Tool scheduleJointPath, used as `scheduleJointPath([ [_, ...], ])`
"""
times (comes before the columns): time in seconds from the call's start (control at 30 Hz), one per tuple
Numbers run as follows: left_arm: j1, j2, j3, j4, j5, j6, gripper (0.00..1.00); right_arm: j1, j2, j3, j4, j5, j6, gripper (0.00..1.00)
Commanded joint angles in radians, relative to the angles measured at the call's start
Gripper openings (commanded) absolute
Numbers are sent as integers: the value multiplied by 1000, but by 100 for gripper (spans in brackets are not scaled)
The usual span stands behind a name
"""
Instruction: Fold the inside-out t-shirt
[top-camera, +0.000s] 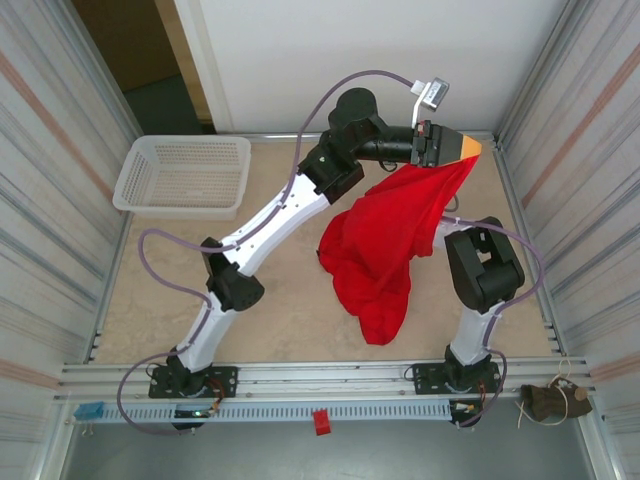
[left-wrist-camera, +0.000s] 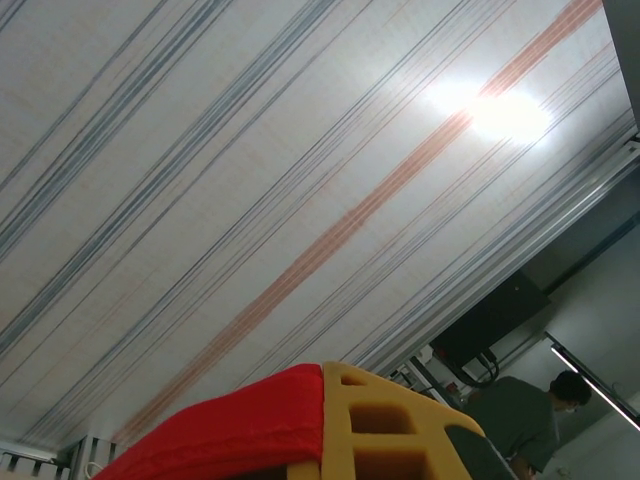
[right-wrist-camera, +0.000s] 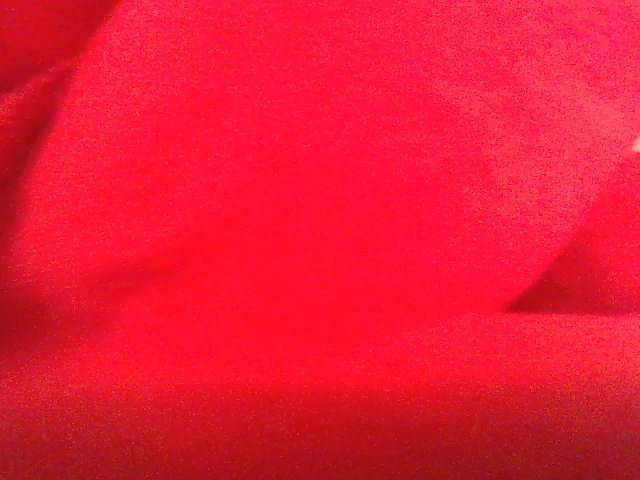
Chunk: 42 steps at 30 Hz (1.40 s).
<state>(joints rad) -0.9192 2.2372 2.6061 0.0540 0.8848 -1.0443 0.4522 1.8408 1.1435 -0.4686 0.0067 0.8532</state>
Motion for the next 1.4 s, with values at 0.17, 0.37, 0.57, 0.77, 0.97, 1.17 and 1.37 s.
scheduleJointPath([
  [0.17,-58,-184,-28,122,39,55,0,8,48,-34,0,-2,66,0],
  [0.37,-59,-204,-68,127,38,62,0,-3,-25,-38,57,-59,26,0],
  [0.57,-31,-235,-138,128,8,69,0,-5,-173,-18,63,-107,-43,0],
  [0.77,60,-340,-312,126,-43,120,0,-29,-283,-20,18,-134,-99,0],
  [0.97,257,-521,-658,74,-216,208,0,-45,-390,-21,-22,-172,-139,0],
  [1.17,408,-562,-980,57,-346,223,0,-47,-511,47,-82,-209,-167,0],
  [1.37,429,-491,-1150,81,-378,216,0,-70,-572,193,-131,-241,-183,0],
])
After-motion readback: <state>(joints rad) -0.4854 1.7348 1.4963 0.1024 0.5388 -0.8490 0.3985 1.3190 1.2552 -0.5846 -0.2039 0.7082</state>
